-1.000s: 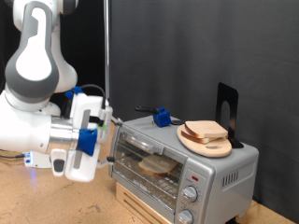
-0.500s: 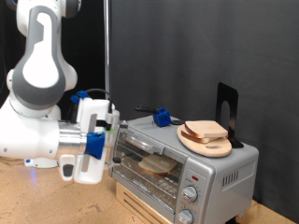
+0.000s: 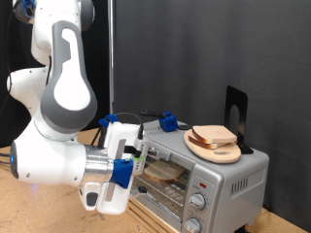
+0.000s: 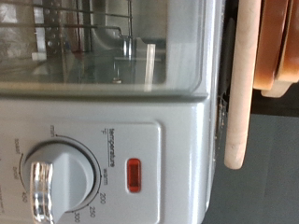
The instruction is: Make a piece of toast with the oven
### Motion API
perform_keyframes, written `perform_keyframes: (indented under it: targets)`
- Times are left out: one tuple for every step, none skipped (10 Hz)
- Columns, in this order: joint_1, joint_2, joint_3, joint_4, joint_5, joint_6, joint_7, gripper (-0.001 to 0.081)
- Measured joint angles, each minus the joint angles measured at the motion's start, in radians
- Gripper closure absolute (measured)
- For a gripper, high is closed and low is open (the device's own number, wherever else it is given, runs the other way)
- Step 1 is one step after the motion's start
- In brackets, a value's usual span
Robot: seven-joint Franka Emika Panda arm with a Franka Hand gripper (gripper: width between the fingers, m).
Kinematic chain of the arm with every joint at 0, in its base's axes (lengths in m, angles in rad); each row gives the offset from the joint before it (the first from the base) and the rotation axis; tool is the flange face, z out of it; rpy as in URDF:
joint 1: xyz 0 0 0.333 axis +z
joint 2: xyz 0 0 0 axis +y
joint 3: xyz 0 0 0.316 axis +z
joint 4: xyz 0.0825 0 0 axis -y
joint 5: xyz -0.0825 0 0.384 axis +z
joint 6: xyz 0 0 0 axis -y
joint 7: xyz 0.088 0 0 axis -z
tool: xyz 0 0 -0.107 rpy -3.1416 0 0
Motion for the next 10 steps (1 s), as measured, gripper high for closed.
perform_keyframes:
  targets:
    - [-0.004, 0.000, -0.001, -0.003, -0.023, -0.029, 0.004, 0.0001]
    - [-0.006, 0.002, -0.001, -0.011, -0.019, -0.035, -0.001, 0.0001]
    - [-0.006, 0.014, 0.003, -0.016, -0.004, -0.016, -0.010, 0.0001]
    - [-0.005, 0.039, 0.012, -0.012, 0.015, 0.014, -0.017, 0.0001]
    - [-0.005, 0.072, 0.022, 0.005, 0.041, 0.037, -0.024, 0.0001]
    - [-0.005, 0.110, 0.034, 0.034, 0.072, 0.044, -0.032, 0.0001]
    - [-0.006, 0.148, 0.043, 0.070, 0.100, 0.045, -0.040, 0.0001]
    - [-0.007, 0.185, 0.050, 0.110, 0.114, 0.045, -0.041, 0.0001]
    - [-0.007, 0.219, 0.052, 0.152, 0.116, 0.040, -0.038, 0.0001]
    - [-0.009, 0.250, 0.052, 0.194, 0.116, 0.030, -0.029, 0.0001]
